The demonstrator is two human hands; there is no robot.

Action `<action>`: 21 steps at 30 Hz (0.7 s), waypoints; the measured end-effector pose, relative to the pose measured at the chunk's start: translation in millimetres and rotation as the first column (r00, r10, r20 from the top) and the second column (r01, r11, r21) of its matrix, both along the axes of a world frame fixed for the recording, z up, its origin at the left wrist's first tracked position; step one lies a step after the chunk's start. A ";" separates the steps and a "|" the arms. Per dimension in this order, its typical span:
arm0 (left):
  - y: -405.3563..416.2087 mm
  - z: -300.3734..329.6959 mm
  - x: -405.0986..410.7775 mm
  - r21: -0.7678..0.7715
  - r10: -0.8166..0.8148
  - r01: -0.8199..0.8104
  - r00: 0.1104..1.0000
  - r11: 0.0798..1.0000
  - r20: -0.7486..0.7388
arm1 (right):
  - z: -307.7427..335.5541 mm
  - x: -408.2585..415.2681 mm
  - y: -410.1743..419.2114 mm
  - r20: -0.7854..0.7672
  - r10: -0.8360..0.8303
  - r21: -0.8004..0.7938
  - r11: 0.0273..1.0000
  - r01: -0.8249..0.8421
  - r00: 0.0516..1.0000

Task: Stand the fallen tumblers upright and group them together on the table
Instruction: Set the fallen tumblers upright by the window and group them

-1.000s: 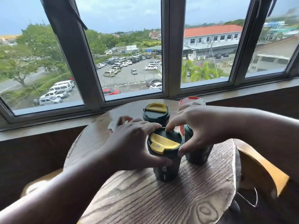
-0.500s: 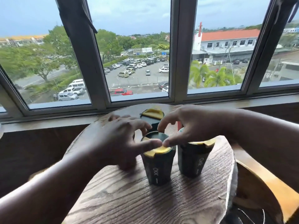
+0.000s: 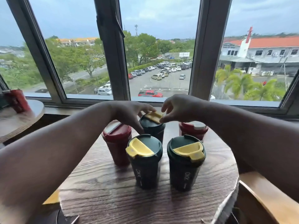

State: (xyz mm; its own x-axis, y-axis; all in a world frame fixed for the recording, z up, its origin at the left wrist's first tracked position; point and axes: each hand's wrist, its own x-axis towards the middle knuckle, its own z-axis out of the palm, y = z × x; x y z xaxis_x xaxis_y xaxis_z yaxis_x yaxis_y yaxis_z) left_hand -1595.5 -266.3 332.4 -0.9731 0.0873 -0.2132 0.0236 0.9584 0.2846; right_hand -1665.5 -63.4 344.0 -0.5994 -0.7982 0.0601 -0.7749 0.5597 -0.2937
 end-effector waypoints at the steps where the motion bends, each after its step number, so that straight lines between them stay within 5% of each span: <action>1: 0.8 -0.5 -1.6 0.006 0.002 -0.002 1.000 1.000 0.008 | -2.8 -1.4 -1.9 -0.007 -0.010 0.025 1.000 0.010 1.000; 13: 3.7 -14.7 -6.9 0.033 0.153 -0.149 0.956 0.988 -0.250 | -12.9 -24.8 -17.3 0.112 0.019 0.018 1.000 -0.021 0.994; 21: 1.2 -15.0 -15.0 0.059 0.269 -0.262 0.936 0.963 -0.227 | -7.4 -44.6 -26.2 0.133 0.079 0.041 0.996 -0.085 0.988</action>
State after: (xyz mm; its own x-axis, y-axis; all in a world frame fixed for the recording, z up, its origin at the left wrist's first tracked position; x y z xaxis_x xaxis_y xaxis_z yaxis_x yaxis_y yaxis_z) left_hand -1610.6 -265.1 317.4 -0.9838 -0.1783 0.0184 -0.1626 0.9306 0.3279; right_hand -1710.2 -89.6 336.6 -0.5321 -0.8450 -0.0530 -0.7752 0.5115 -0.3707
